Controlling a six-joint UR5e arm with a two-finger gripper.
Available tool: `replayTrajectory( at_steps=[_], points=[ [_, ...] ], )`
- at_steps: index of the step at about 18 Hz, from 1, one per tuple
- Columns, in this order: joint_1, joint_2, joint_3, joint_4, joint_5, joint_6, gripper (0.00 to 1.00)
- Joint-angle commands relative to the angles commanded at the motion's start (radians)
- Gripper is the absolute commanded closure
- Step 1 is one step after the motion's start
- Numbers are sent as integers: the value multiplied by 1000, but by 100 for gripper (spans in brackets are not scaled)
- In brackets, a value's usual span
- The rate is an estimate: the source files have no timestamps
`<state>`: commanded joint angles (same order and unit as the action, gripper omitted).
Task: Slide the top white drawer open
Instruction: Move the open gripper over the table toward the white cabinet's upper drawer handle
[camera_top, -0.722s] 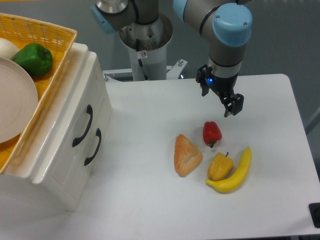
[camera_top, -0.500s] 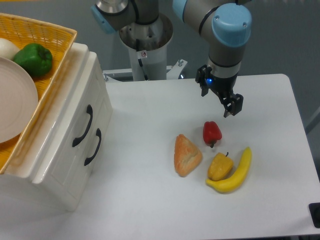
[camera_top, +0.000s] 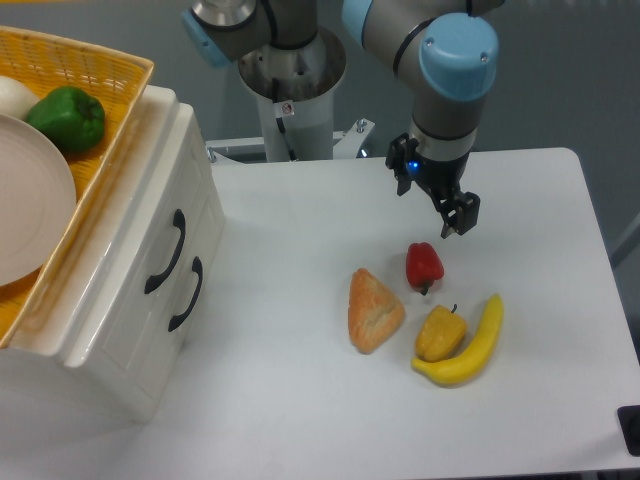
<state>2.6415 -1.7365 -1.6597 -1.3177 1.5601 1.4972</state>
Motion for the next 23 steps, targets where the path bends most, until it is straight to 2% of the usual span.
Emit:
replayTrajectory(
  at_steps=[4, 9, 16, 19, 23],
  points=[
    [-15, 0, -5, -3, -2, -9, 0],
    [-25, -2, -6, -5, -41, -89, 0],
    [-66, -14, 5, -2, -58, -362, 0],
    [-66, -14, 8, -3, -118, -426, 0],
    [-74, -21, 15, -2, -227, -636, 0]
  ],
)
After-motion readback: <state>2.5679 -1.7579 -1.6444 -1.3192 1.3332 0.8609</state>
